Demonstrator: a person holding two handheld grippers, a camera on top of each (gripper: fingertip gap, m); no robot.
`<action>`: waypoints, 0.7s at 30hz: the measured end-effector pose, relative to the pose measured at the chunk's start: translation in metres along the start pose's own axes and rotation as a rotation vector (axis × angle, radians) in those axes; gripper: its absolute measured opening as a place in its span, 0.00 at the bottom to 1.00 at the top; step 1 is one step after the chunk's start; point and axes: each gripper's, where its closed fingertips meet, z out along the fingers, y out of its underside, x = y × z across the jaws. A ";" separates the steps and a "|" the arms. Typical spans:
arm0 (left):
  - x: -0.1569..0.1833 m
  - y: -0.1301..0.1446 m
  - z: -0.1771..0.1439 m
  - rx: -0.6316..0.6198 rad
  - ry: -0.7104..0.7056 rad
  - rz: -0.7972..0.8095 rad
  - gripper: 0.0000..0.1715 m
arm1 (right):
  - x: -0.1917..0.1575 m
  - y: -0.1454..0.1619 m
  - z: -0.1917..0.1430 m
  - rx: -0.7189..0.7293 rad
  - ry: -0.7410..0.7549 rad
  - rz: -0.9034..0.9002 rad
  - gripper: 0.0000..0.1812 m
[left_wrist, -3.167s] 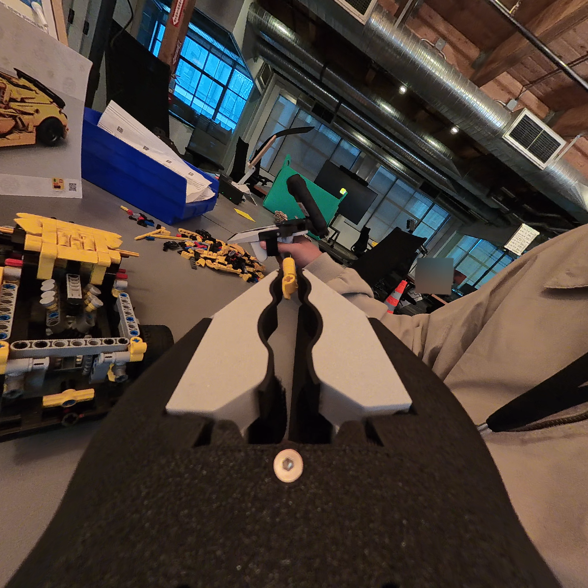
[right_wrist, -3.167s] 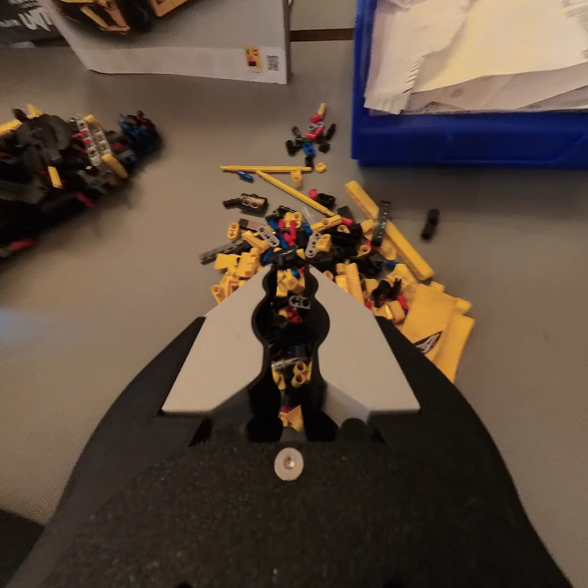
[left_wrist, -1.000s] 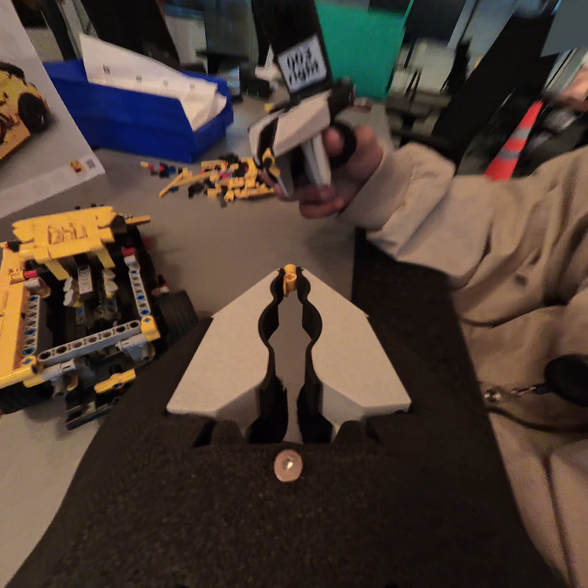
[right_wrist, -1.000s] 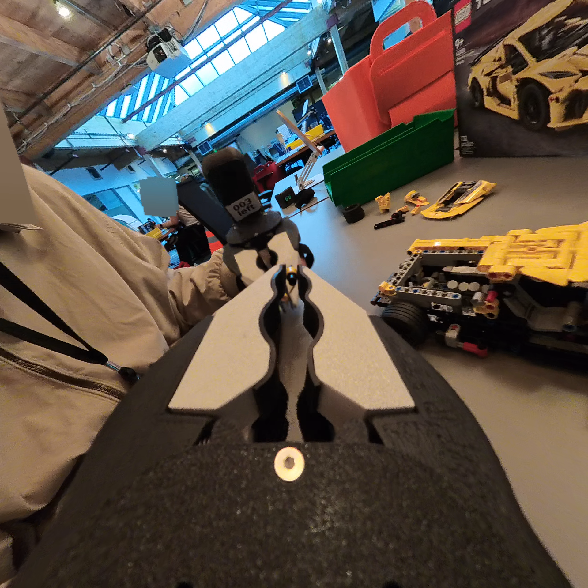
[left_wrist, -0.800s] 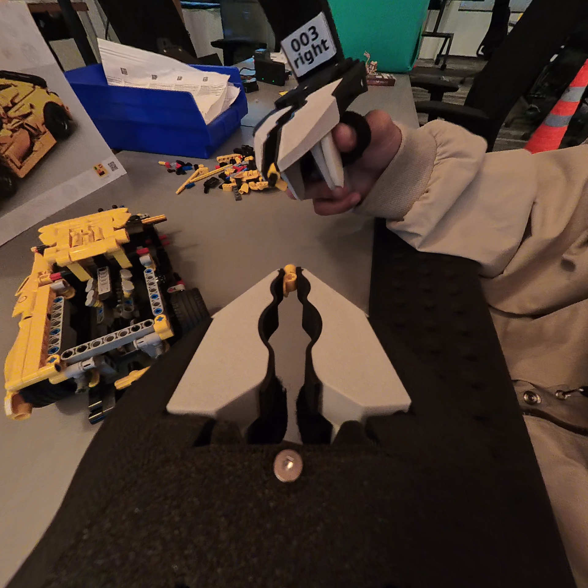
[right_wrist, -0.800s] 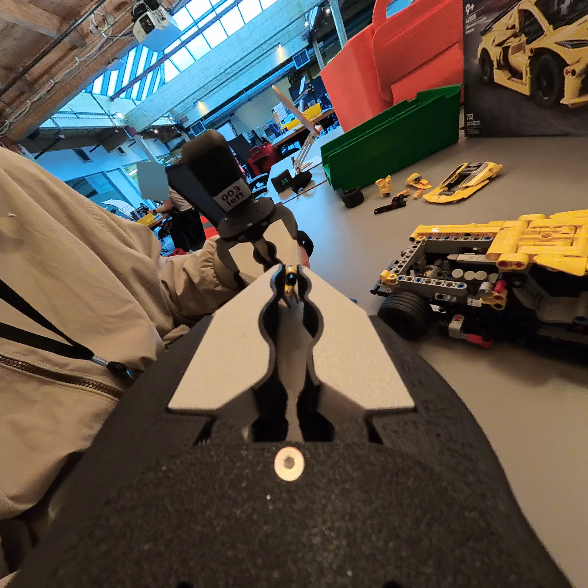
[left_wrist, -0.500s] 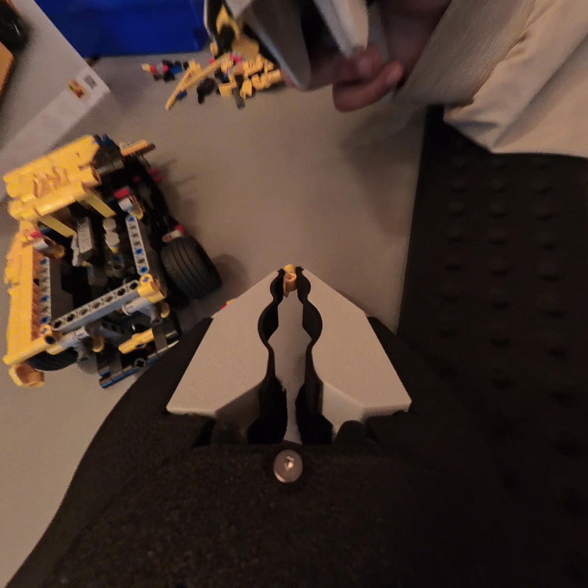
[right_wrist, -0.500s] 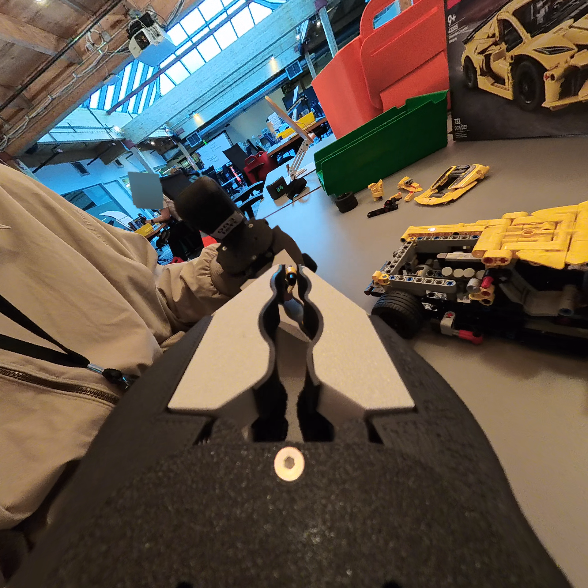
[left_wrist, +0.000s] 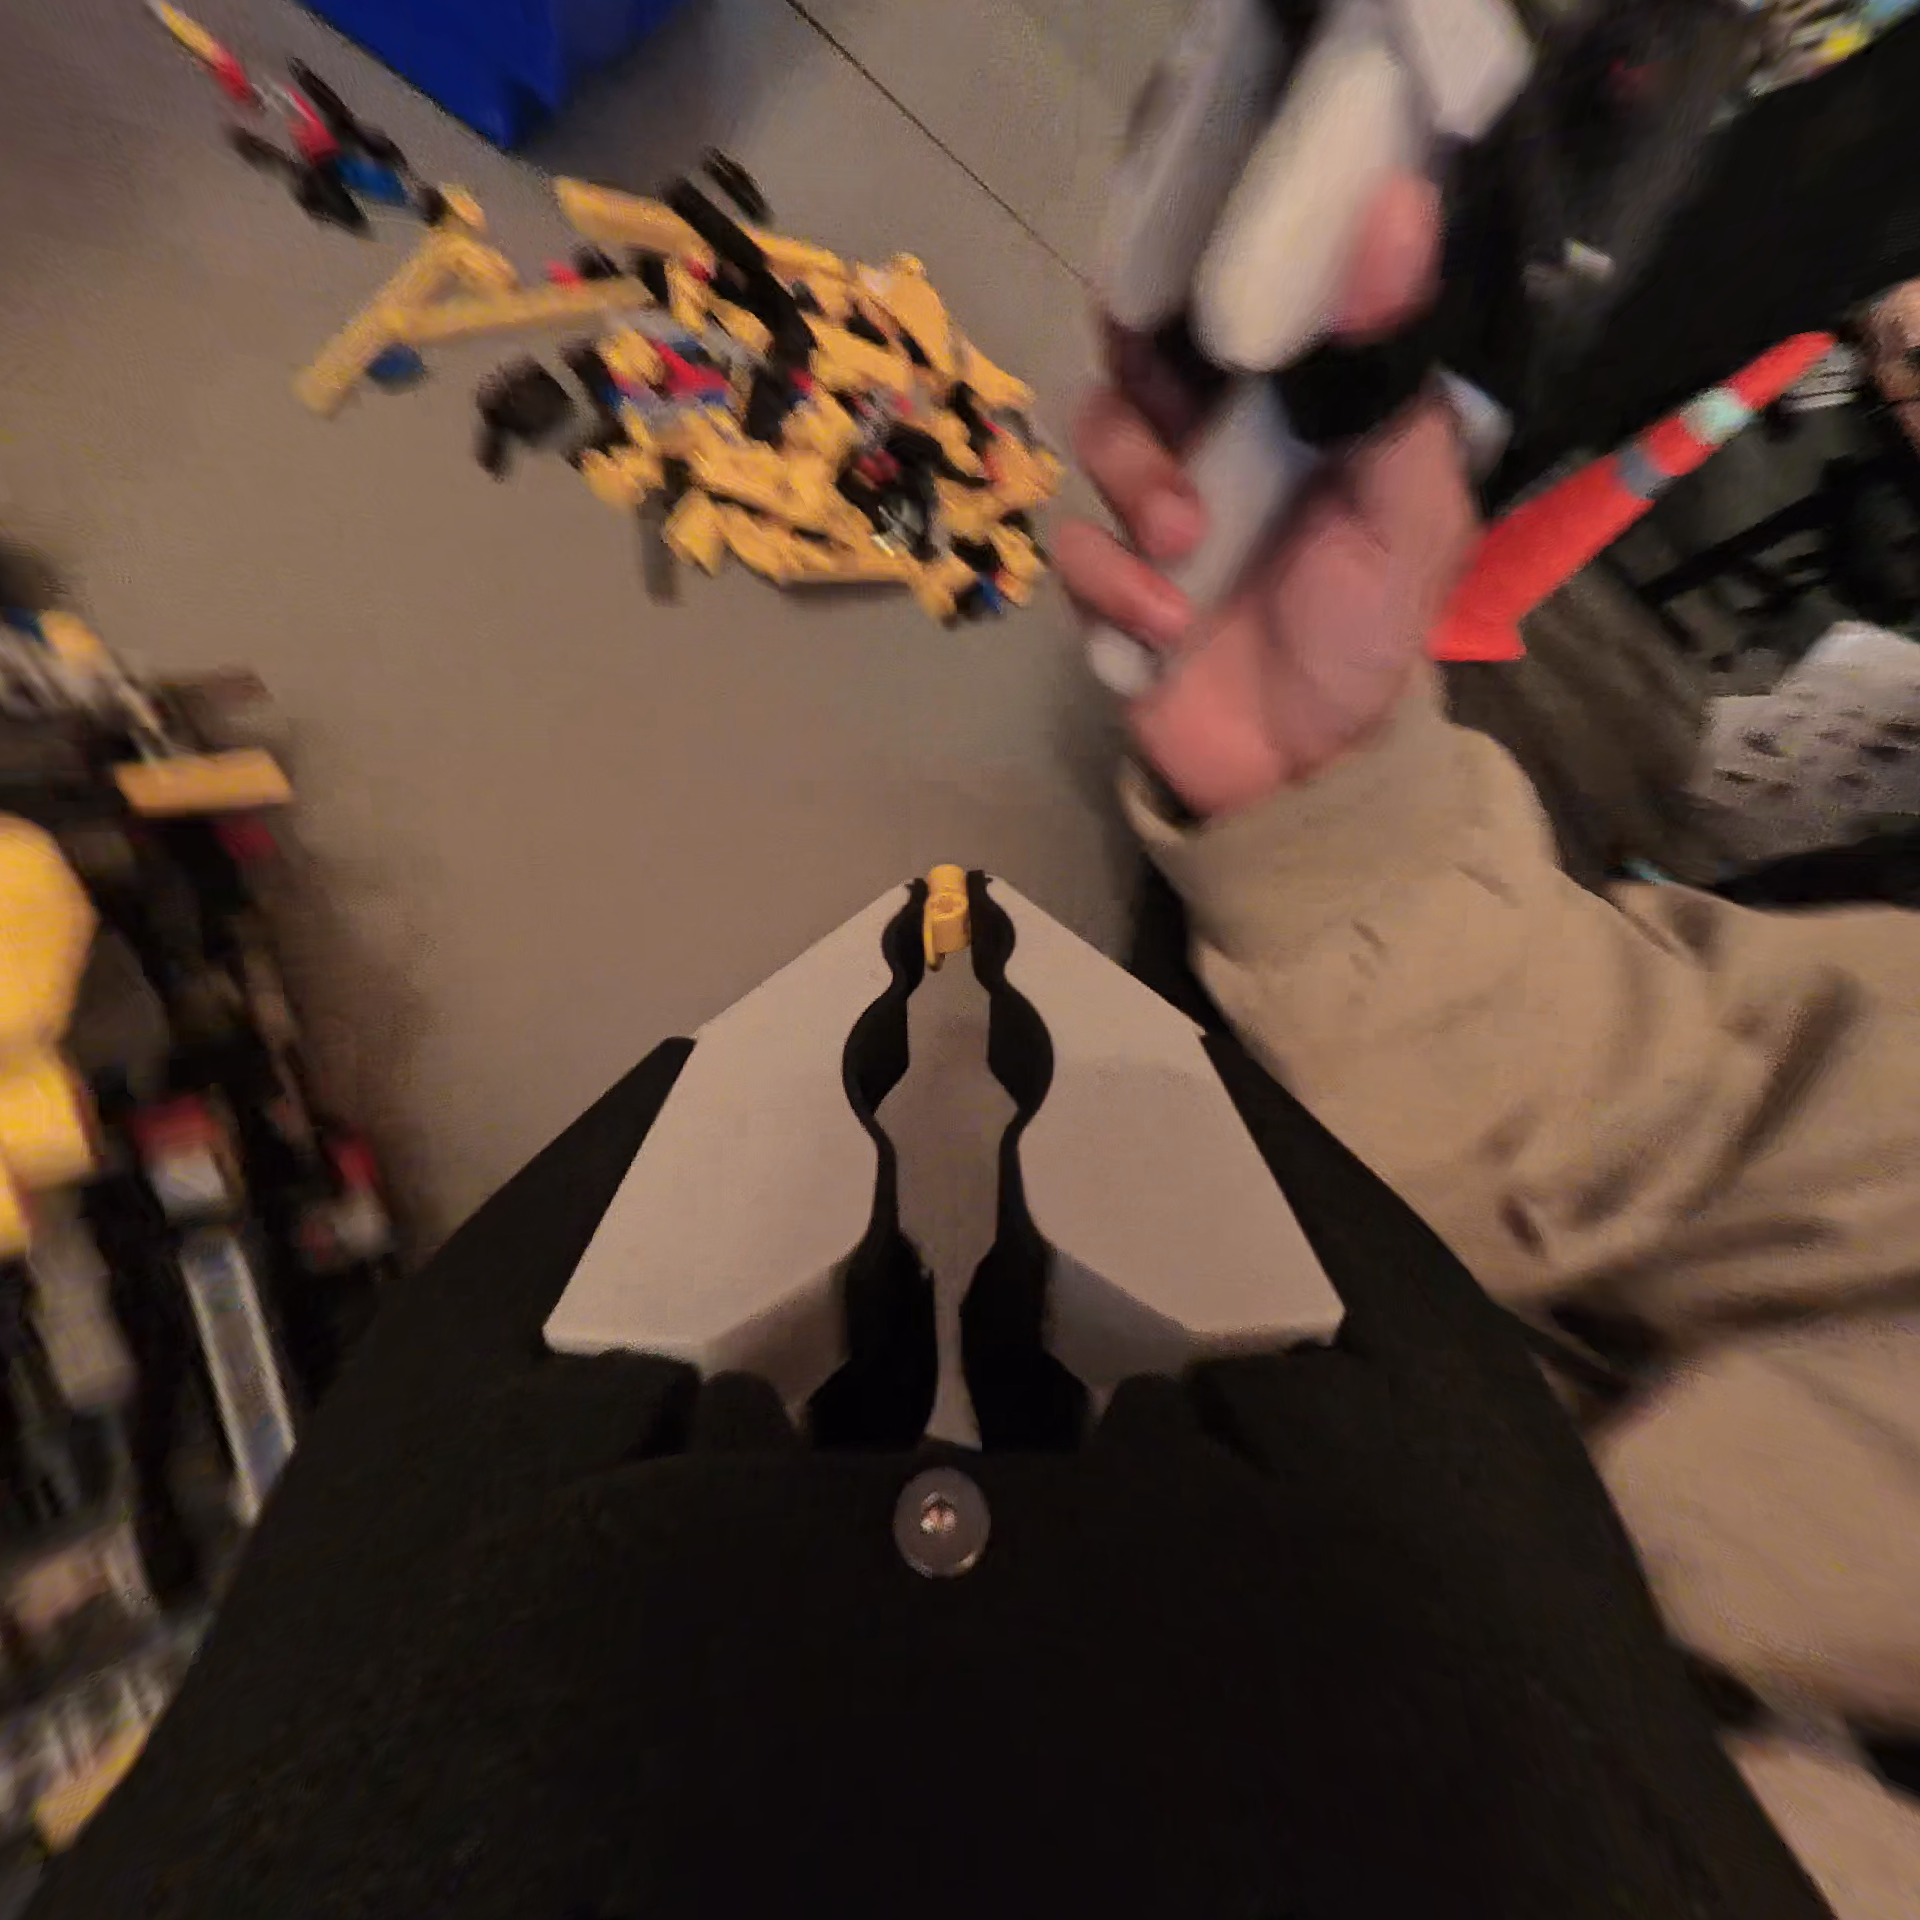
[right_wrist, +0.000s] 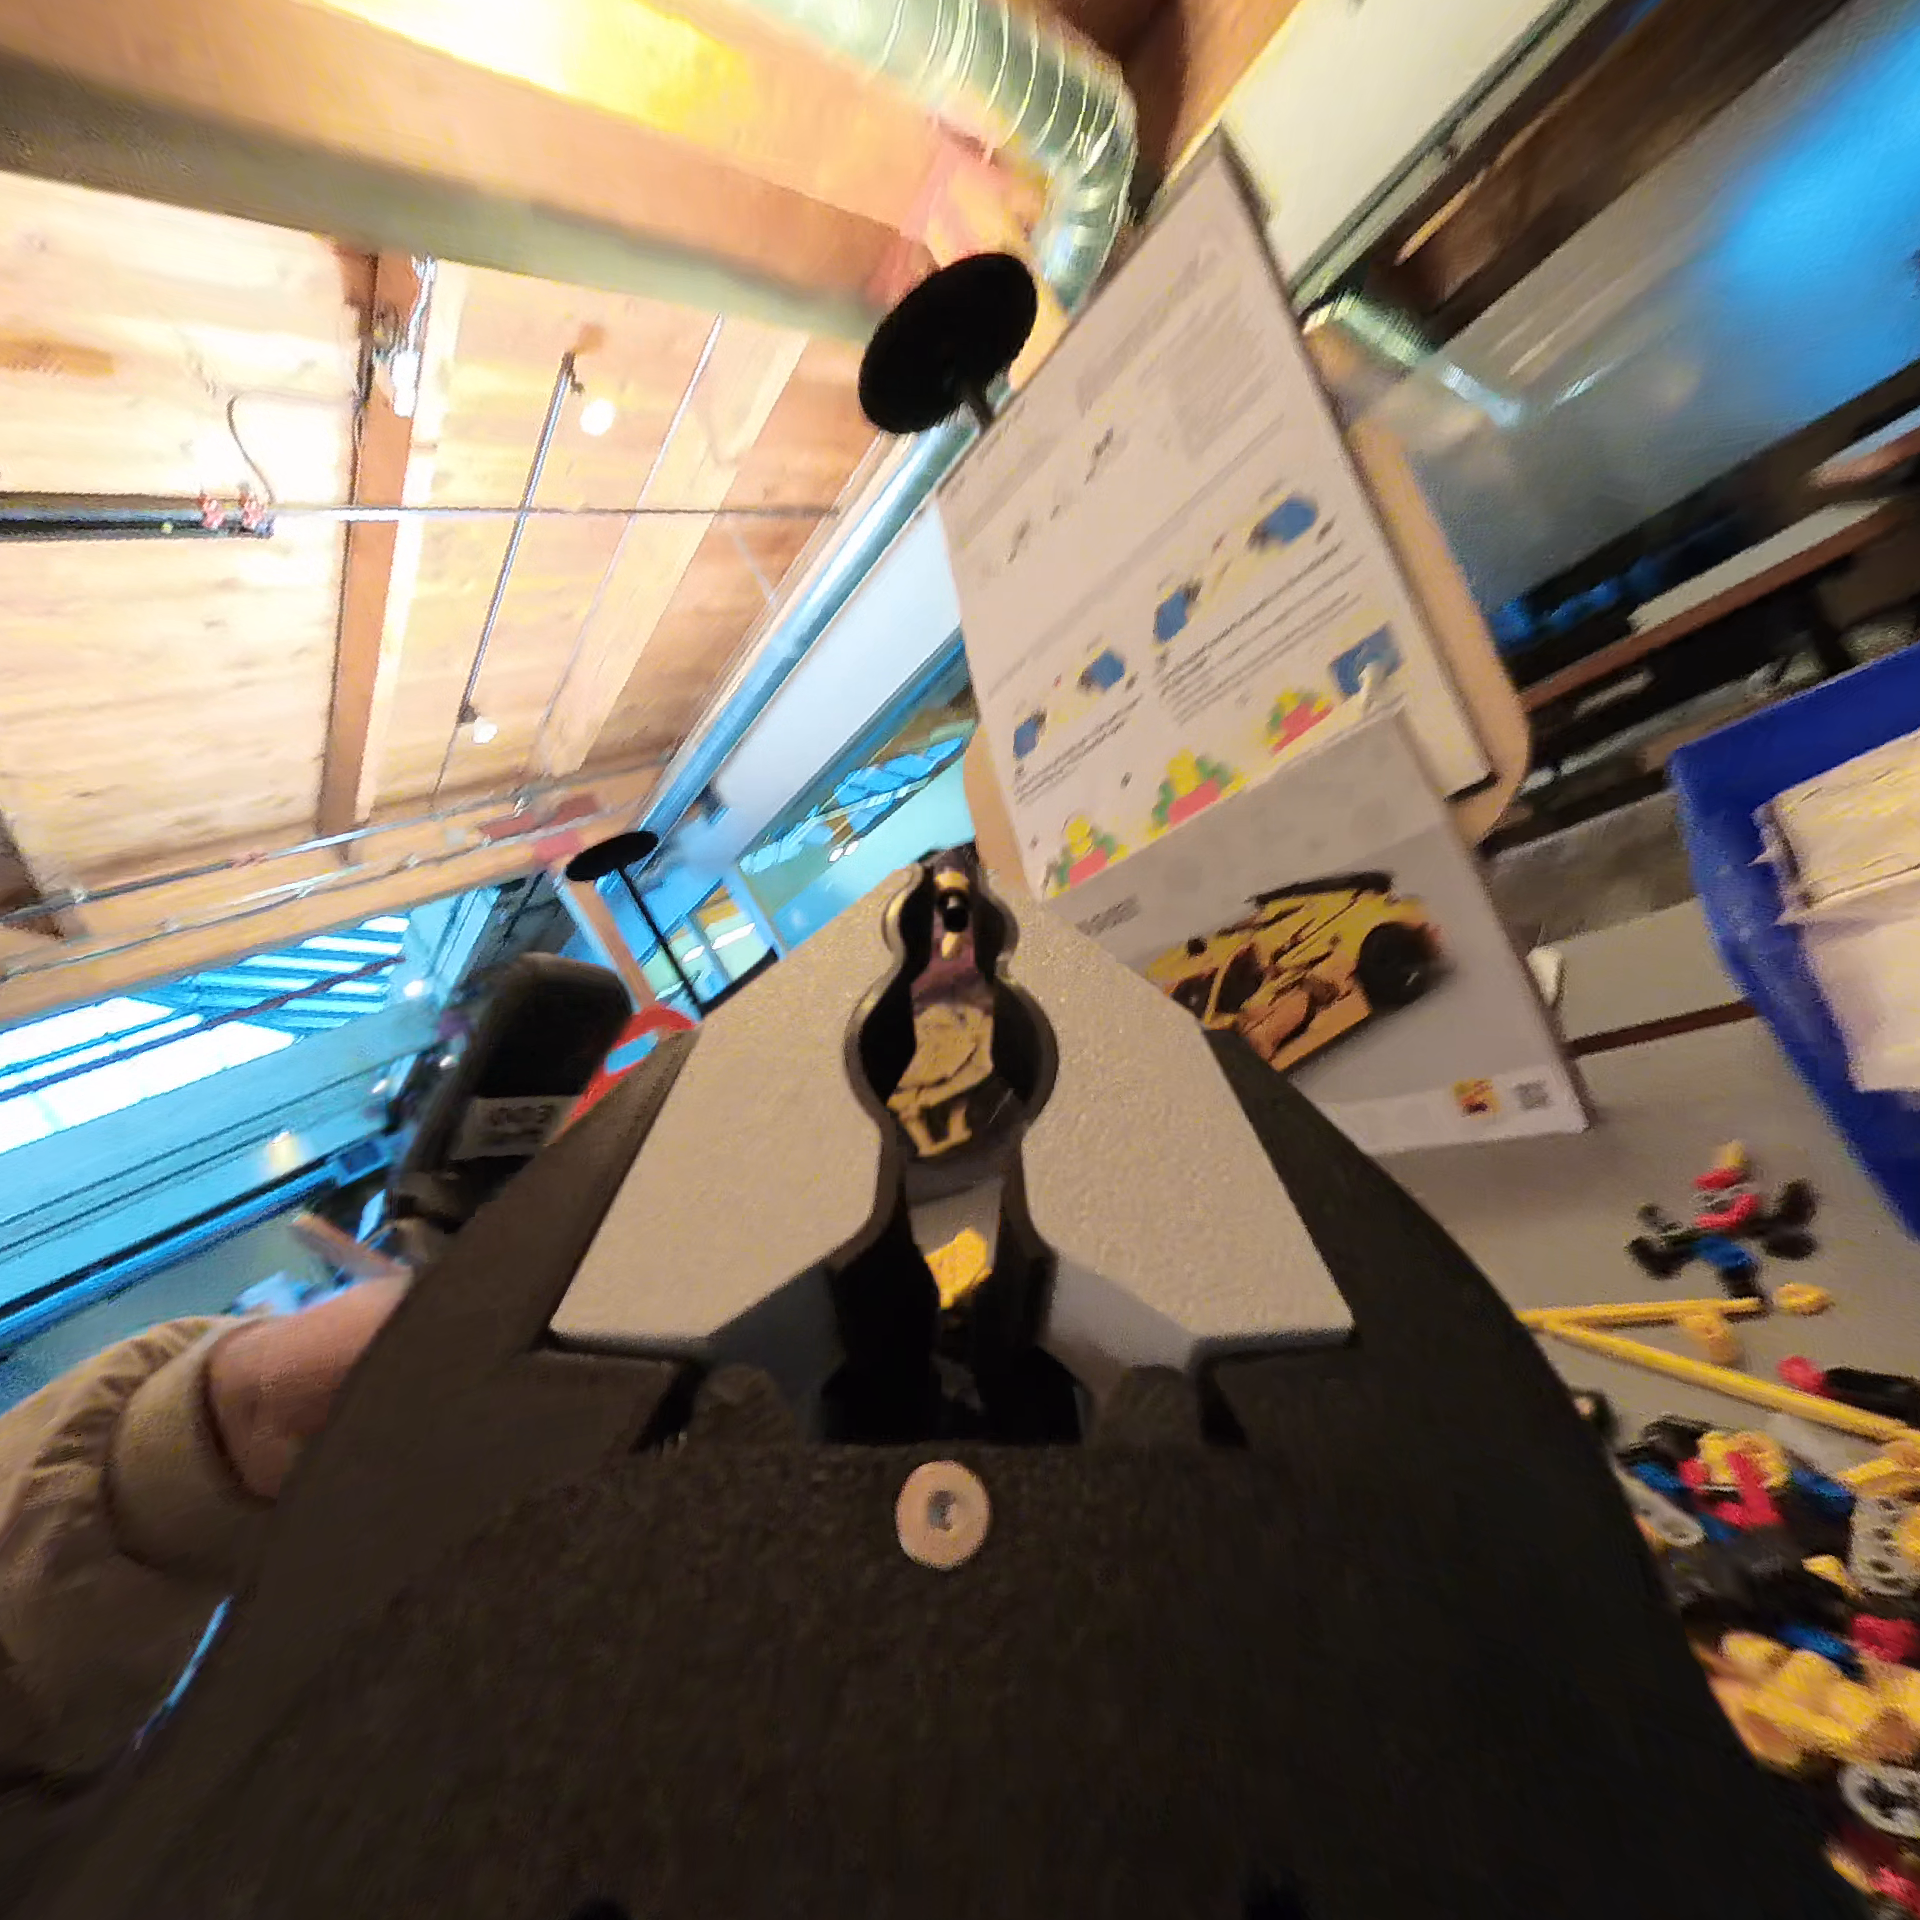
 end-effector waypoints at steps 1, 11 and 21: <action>-0.015 -0.014 0.022 0.003 -0.041 0.019 0.04 | 0.002 -0.008 -0.004 0.036 0.011 -0.009 0.03; -0.088 -0.044 0.146 -0.103 -0.155 0.058 0.10 | 0.000 -0.009 -0.005 0.039 -0.045 0.071 0.03; -0.026 -0.096 -0.009 0.426 0.157 0.053 0.14 | -0.019 0.050 0.016 -0.277 -0.184 0.251 0.03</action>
